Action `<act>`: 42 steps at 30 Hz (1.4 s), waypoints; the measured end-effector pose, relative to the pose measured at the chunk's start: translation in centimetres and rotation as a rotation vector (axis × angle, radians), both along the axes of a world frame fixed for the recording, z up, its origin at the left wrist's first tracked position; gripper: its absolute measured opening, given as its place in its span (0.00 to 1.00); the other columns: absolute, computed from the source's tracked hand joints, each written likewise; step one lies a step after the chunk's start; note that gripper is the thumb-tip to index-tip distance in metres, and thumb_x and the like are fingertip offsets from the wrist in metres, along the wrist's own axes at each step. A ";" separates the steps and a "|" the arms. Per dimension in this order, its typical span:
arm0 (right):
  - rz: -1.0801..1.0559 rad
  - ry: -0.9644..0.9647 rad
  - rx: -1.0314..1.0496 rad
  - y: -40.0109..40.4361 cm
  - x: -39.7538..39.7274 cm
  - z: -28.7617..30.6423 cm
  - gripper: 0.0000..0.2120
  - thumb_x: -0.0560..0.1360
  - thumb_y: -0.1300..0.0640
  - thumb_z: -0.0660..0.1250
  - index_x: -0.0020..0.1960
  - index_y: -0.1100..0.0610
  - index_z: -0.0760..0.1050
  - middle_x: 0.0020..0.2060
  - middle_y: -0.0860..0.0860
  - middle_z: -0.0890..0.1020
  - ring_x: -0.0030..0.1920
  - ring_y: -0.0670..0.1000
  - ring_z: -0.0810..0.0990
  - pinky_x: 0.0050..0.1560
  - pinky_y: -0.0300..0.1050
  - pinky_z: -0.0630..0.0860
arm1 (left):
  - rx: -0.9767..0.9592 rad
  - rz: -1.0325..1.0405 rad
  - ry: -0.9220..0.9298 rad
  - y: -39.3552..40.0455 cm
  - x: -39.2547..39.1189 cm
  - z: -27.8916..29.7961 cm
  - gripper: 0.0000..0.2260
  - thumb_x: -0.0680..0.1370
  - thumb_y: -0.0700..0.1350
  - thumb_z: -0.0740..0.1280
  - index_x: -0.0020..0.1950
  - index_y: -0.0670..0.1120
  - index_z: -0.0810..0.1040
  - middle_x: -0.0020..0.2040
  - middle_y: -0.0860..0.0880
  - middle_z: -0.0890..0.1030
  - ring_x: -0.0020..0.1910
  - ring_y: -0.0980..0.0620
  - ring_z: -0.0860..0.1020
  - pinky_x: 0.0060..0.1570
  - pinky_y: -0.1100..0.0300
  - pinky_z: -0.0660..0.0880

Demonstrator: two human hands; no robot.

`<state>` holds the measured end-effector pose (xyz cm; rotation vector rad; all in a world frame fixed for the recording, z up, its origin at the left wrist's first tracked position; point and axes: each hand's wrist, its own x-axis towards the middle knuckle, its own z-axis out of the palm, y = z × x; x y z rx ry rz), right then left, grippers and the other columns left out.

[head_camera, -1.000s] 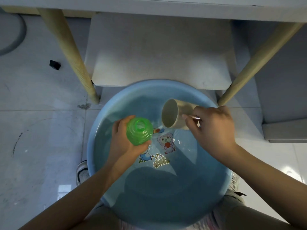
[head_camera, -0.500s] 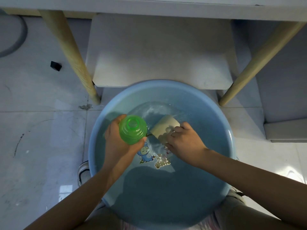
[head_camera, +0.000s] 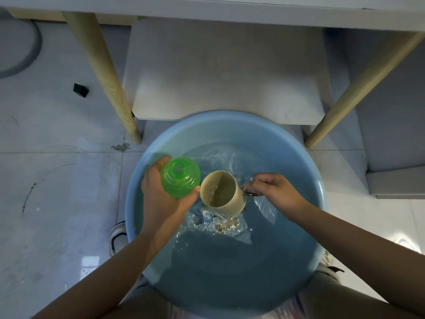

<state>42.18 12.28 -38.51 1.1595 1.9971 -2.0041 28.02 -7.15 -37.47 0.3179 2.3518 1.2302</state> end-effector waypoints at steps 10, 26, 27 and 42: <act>-0.249 0.092 0.096 1.1 -0.6 2.7 0.25 0.75 0.64 0.66 0.20 0.54 0.69 0.19 0.42 0.67 0.25 0.39 0.65 0.32 0.32 0.65 | -0.030 -0.055 0.010 0.1 0.2 0.1 0.36 0.59 0.51 0.76 0.65 0.53 0.68 0.60 0.52 0.71 0.58 0.53 0.73 0.60 0.50 0.72; 0.047 0.195 0.773 0.9 -1.4 8.7 0.17 0.69 0.50 0.68 0.27 0.54 0.67 0.20 0.45 0.68 0.28 0.45 0.67 0.32 0.28 0.61 | -0.034 -0.244 0.005 0.6 0.7 0.4 0.34 0.62 0.44 0.79 0.65 0.57 0.71 0.59 0.55 0.70 0.52 0.69 0.72 0.44 0.80 0.67; 0.060 0.217 0.816 0.8 -1.4 8.7 0.17 0.69 0.51 0.68 0.27 0.55 0.67 0.19 0.45 0.66 0.29 0.45 0.68 0.34 0.26 0.62 | -0.032 -0.248 0.004 0.6 0.8 0.4 0.33 0.62 0.44 0.79 0.64 0.57 0.71 0.59 0.56 0.69 0.52 0.70 0.71 0.44 0.80 0.67; 0.163 0.346 1.222 0.4 -2.1 9.5 0.18 0.69 0.51 0.65 0.25 0.60 0.70 0.20 0.51 0.69 0.32 0.52 0.65 0.40 0.35 0.58 | -0.013 -0.282 0.001 0.6 0.9 0.2 0.34 0.62 0.42 0.79 0.63 0.59 0.69 0.57 0.55 0.67 0.50 0.76 0.69 0.46 0.82 0.65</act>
